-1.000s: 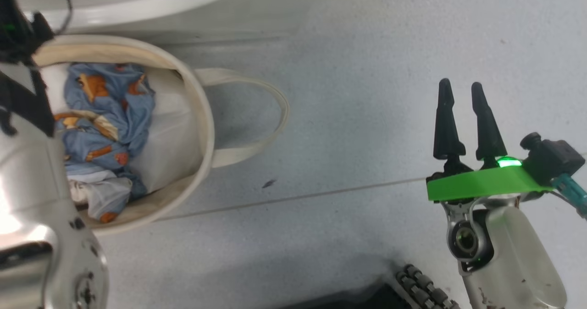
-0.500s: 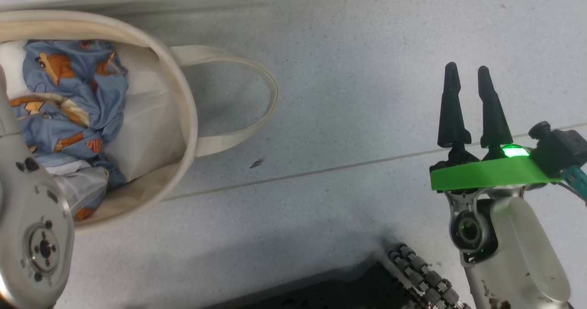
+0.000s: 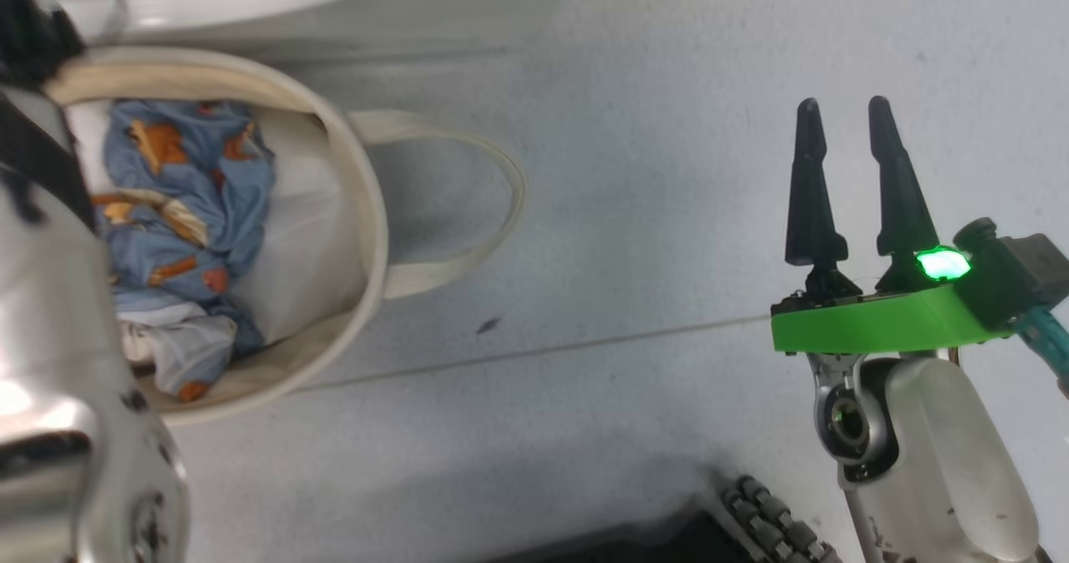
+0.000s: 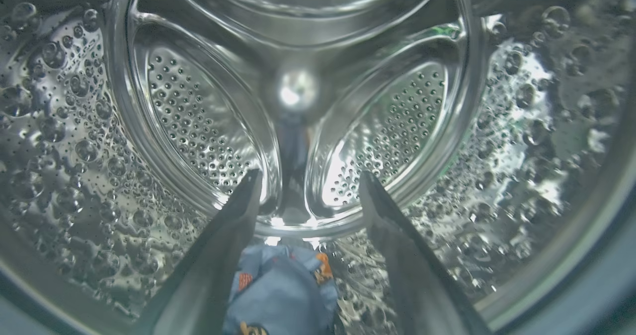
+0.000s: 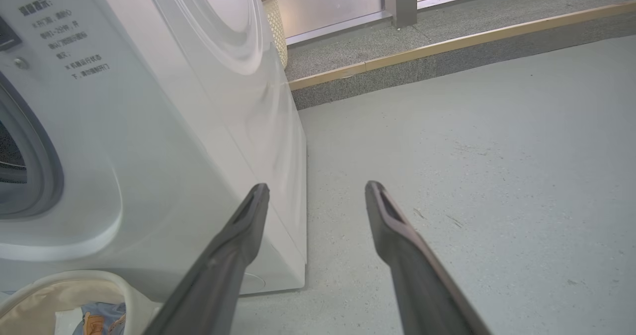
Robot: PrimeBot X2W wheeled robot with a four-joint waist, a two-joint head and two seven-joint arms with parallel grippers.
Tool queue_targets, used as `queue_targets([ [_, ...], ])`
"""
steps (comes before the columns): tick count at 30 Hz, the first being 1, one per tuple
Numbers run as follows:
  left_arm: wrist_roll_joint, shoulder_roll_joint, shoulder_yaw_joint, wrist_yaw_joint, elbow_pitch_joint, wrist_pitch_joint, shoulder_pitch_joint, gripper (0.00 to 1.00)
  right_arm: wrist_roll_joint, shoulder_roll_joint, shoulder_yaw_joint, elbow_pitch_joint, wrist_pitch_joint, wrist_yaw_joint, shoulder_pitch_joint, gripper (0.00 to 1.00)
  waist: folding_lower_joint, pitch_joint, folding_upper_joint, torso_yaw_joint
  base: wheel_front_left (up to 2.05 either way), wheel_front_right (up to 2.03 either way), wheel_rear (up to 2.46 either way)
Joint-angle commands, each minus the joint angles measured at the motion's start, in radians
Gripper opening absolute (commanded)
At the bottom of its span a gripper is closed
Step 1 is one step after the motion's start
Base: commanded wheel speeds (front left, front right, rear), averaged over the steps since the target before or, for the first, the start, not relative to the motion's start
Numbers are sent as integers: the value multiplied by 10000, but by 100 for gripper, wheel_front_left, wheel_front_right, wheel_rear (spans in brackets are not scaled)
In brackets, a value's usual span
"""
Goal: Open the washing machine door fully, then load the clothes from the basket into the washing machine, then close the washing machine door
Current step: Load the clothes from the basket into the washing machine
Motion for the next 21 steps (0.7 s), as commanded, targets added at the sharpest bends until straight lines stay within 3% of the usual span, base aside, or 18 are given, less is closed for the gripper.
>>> queue_targets([
  [1,98,276,-48,-68,-513,-42,272,100,-90,-14,240,-251,-122,0,352,100,0,-450,0,218,0,0,0],
  [11,-160,-336,-676,-321,-1389,-42,3877,100,-670,-14,321,81,-122,0,883,100,0,-2965,0,878,0,0,0],
  [21,-1014,-465,-1548,-361,-1949,-42,7475,100,-1017,-14,392,272,-122,0,1716,100,0,-5310,0,1245,0,0,0],
])
